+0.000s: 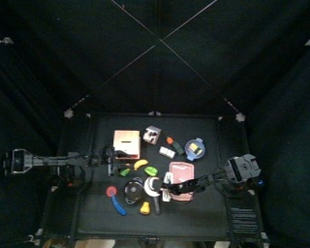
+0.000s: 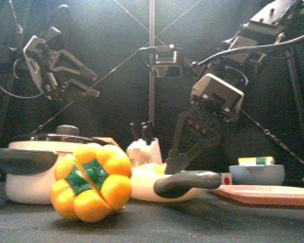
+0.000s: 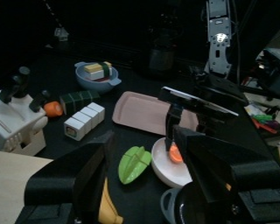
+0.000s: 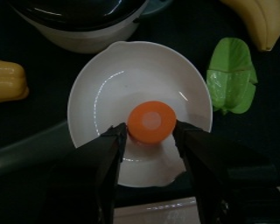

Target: Place carrot bottom in pan

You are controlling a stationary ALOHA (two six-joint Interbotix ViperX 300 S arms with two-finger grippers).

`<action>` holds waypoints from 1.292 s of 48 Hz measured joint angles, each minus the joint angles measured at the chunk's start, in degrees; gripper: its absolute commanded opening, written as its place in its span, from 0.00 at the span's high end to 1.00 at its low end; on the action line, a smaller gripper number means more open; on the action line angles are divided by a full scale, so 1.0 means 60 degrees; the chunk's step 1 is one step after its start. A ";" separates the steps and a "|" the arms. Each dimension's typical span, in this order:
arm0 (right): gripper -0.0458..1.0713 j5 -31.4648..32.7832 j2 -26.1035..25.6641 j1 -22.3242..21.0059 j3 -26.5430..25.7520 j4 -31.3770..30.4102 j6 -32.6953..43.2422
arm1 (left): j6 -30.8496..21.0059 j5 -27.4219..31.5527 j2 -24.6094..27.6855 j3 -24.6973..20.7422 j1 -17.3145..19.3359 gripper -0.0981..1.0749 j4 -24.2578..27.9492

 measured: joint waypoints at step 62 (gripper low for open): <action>0.20 0.0103 -0.1289 -0.1055 0.0000 0.0469 0.0117 | 0.0015 0.0000 0.0000 0.0000 0.0000 0.14 -0.0220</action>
